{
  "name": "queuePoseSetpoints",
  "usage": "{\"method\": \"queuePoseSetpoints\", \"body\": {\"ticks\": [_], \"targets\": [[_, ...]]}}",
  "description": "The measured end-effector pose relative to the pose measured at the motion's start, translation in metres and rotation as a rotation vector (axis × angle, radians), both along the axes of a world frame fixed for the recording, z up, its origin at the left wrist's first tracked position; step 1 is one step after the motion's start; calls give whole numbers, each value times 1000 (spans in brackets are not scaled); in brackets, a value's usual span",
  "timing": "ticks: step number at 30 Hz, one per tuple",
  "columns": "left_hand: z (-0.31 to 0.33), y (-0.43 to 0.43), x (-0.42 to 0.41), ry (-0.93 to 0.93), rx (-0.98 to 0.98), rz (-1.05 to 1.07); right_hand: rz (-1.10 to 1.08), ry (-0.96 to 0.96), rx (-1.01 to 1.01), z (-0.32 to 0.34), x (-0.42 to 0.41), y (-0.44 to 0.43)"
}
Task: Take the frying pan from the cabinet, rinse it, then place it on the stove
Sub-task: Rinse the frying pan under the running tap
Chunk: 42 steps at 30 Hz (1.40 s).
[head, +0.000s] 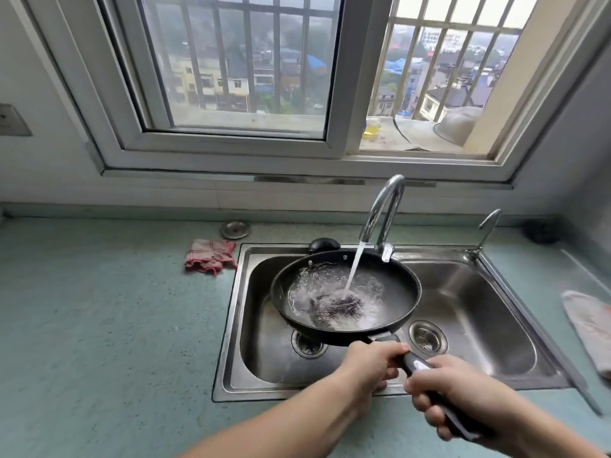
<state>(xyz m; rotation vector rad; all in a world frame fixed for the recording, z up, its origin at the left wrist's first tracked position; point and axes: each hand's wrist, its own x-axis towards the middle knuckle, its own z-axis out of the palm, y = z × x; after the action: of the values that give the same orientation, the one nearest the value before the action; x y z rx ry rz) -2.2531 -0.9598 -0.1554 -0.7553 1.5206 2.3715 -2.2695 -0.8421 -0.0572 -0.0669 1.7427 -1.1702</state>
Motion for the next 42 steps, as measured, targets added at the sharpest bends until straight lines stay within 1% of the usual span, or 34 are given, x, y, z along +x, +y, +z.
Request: {"method": "queuePoseSetpoints", "body": {"ticks": [5, 9, 12, 16, 19, 22, 26, 28, 32, 36, 39, 42], "targets": [[-7, -1, 2, -12, -38, 15, 83, -33, -25, -8, -9, 6], [-6, -6, 9, -26, -51, 103, 149, -51, -69, -19, -14, 5], [-8, -8, 13, -43, -45, 149, 200, -29, -74, -25, -18, 7], [-7, -5, 11, -37, -17, 156, 306, 93, -47, -21, -22, 11], [-4, 4, 7, 4, 56, 108, 348, 212, -15, -19, -29, 17], [-1, 12, -3, 38, 136, 105, 379, 335, 41, -22, -37, 26], [-9, 22, -21, 56, 125, 94, 376, 456, 53, -35, -43, 40], [-14, 26, -28, 53, 99, 110, 360, 486, 39, -47, -46, 45], [-17, 28, -33, 12, 5, 163, 290, 431, -32, -76, -52, 50], [-15, 18, -31, -56, -188, 177, 258, 362, -141, -91, -56, 43], [-9, 6, -28, -89, -277, 184, 253, 275, -229, -91, -56, 34], [1, -3, -24, -109, -341, 233, 247, 150, -330, -86, -54, 23]]}}
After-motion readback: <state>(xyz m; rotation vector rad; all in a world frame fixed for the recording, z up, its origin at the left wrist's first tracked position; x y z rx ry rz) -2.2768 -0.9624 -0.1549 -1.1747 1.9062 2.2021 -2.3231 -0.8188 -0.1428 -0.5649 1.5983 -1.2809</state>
